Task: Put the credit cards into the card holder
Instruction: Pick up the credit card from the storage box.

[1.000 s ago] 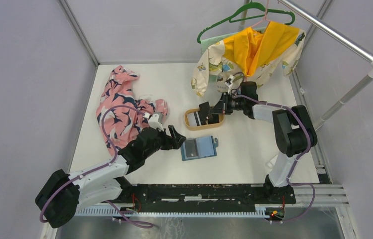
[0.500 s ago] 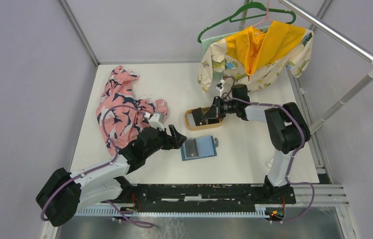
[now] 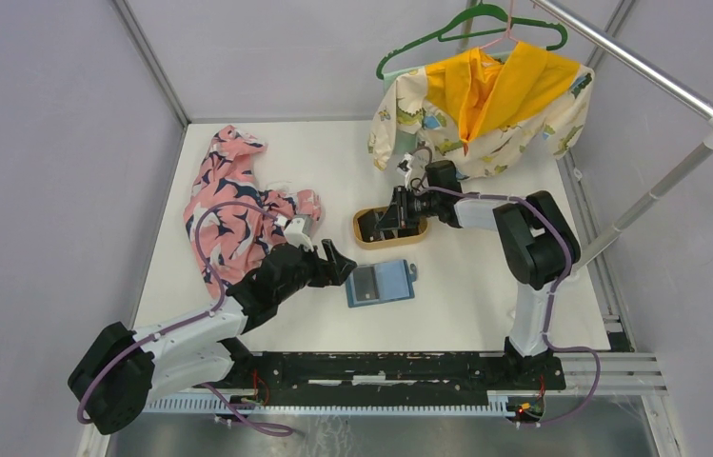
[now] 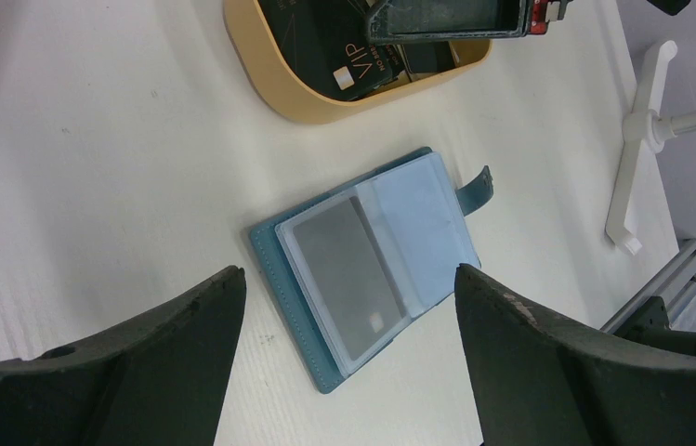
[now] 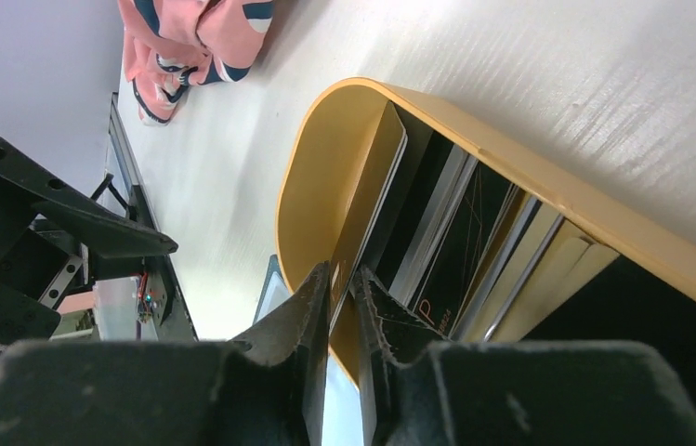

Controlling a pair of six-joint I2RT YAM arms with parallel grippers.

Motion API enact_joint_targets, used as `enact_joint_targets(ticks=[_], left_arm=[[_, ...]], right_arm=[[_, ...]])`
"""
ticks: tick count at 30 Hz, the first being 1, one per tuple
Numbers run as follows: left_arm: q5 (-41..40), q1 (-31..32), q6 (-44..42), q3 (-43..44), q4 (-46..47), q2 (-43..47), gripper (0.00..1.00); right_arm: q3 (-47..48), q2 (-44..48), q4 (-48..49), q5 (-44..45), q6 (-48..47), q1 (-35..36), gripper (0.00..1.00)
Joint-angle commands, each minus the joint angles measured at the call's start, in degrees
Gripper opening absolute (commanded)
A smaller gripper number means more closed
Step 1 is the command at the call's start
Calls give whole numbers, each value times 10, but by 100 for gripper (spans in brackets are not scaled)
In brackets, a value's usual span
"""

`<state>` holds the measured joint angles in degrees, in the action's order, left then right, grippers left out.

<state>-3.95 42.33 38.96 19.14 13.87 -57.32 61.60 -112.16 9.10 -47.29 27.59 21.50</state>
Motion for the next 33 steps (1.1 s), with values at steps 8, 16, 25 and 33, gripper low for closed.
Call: enact_joint_targets(ticks=[8,16,25,33], left_arm=[[-9,-1,16,0,21,16,88],[-8,-1,16,3,18,16,88],[-11,-1,19,2,4,31,88],[-18,-1,18,0,-14,49,88]], right_arm=[[52,-30,-12,15,-11,32,33],[73,-62,-18,13,10,44,36],[65,-48,-6,-4,32,31,38],[42,-25,28,-29,63,6,37]])
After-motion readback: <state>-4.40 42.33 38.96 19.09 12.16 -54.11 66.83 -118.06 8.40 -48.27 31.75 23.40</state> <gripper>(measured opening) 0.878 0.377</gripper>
